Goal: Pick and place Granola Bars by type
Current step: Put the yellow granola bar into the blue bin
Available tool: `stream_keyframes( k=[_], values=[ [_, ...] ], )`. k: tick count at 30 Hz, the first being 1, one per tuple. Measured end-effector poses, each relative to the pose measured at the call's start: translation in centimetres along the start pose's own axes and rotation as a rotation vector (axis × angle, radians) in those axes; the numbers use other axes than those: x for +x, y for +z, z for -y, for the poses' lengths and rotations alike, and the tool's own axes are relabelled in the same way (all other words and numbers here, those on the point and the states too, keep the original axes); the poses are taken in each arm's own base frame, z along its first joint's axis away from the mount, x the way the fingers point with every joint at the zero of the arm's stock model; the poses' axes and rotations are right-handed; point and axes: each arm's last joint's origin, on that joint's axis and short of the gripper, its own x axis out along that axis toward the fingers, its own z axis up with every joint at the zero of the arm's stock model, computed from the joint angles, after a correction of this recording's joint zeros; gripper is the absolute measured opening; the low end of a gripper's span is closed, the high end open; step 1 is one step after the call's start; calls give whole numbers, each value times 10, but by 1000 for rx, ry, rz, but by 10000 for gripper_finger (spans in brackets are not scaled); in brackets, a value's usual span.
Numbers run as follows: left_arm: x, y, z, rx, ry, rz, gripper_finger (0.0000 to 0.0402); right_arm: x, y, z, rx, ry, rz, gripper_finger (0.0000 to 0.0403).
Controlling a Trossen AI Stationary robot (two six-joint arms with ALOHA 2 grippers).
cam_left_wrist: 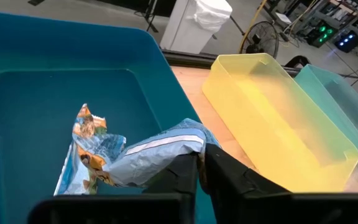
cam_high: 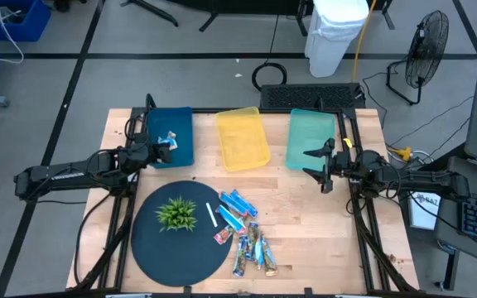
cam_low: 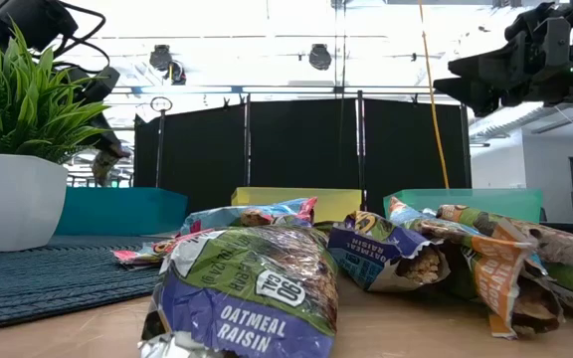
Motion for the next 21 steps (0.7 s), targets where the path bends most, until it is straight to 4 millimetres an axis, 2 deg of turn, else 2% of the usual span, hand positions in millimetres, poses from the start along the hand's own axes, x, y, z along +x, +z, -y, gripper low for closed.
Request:
stream_keyframes(
  k=[5, 17, 21],
  values=[
    [0, 0, 0, 0, -1, 0, 69, 0, -1, 0, 1, 0, -6, 267],
    [0, 1, 0, 3, 13, 17, 63, 0, -1, 0, 1, 0, -8, 267],
    [0, 1, 0, 1, 13, 18, 79, 0, -1, 0, 1, 0, -12, 267]
  ],
)
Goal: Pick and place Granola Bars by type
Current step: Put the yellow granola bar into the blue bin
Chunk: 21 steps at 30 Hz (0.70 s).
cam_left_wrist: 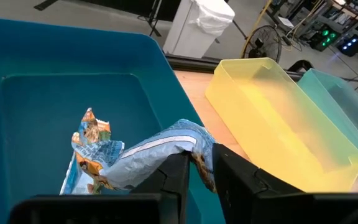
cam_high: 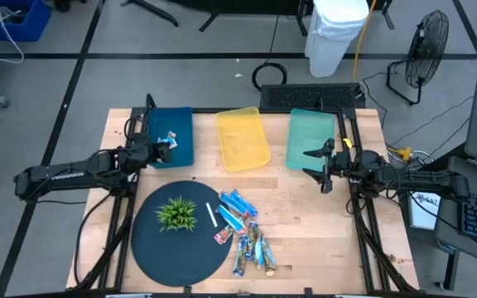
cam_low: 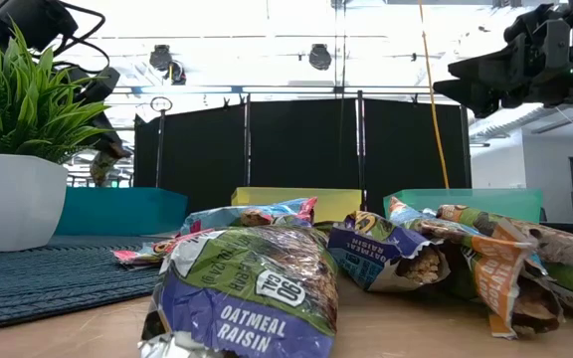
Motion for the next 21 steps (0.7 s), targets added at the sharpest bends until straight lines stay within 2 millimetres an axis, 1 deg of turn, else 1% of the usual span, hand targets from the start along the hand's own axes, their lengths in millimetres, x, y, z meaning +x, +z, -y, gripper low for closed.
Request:
stream_keyframes(
  k=[11, 21],
  values=[
    [0, 0, 0, -11, 1, 1, 179, 0, 0, 0, 0, 0, -3, 267],
    [0, 0, 0, -32, 3, 0, 248, 0, 0, 0, 0, 0, -3, 267]
  ],
)
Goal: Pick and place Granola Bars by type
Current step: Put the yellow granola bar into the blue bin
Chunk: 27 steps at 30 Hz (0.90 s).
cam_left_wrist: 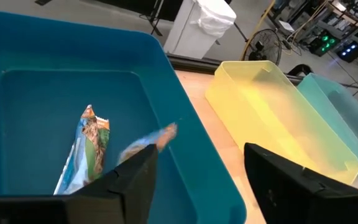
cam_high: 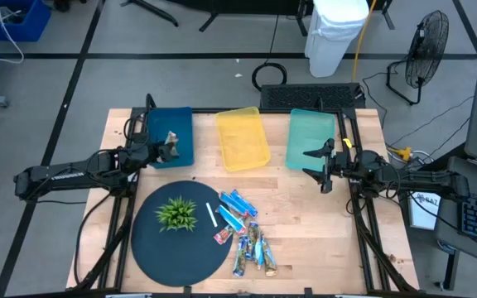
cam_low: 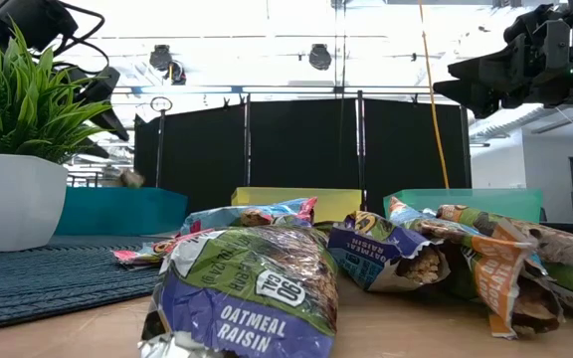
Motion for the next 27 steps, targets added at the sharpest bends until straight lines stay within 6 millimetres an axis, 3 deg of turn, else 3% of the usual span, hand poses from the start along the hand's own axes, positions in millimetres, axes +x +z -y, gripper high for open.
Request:
stream_keyframes(
  k=[9, 16, 23, 27],
  values=[
    [0, 0, 0, 9, 2, -1, 284, 0, 0, 1, -4, -27, 0, 267],
    [0, 0, 0, 9, 2, -1, 281, 0, 0, 0, 21, -14, 0, 267],
    [0, 0, 0, 9, 2, -1, 275, 3, 2, -15, 15, 222, 25, 267],
    [0, 0, 0, 9, 2, -2, 280, 8, 2, -30, 12, 262, 38, 267]
  ],
)
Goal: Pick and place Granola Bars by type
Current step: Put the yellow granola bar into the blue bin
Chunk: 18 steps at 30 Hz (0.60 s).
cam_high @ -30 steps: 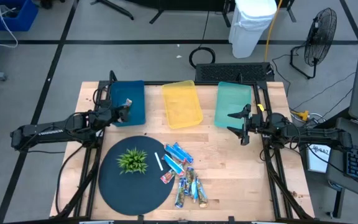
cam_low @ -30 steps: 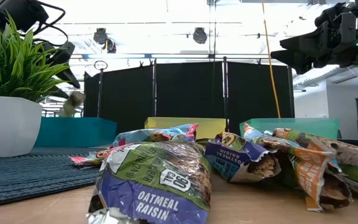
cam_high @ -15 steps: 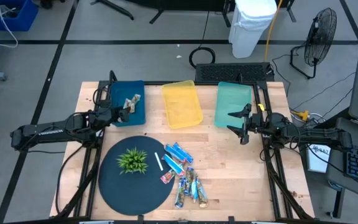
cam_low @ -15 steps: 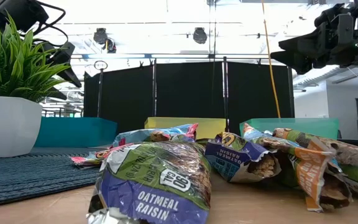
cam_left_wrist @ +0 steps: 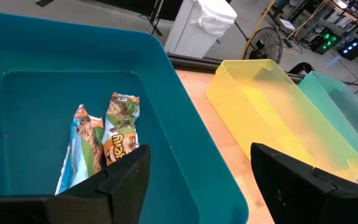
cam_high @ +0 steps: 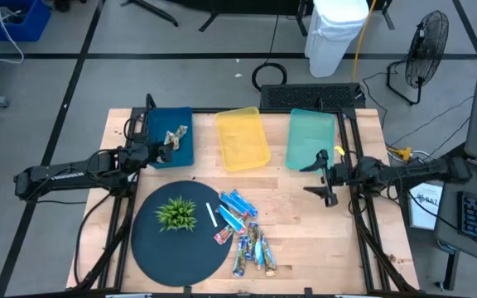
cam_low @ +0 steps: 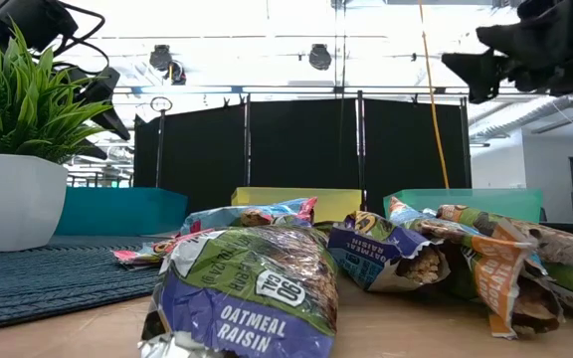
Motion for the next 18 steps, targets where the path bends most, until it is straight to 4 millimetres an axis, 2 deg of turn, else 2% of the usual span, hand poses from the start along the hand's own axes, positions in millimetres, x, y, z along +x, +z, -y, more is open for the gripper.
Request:
stream_keyframes(
  k=[3, 6, 9, 13, 16, 18],
  values=[
    [0, 0, 0, 0, 0, 0, 278, 7, -6, -13, -50, 21, -42, 267],
    [0, 0, 0, 0, 0, 0, 274, 13, -22, -26, -92, 36, -197, 267],
    [0, 0, 0, 0, 0, 0, 276, 25, -27, -37, -114, 23, -284, 267],
    [0, 0, 0, -3, -3, 3, 282, 36, -45, -44, -158, -7, -410, 267],
    [0, 0, 0, -4, -3, 4, 282, 53, -45, -49, -133, 12, -403, 267],
    [0, 0, 0, -4, -4, 4, 280, 59, -53, -52, -114, 43, -456, 267]
  ],
)
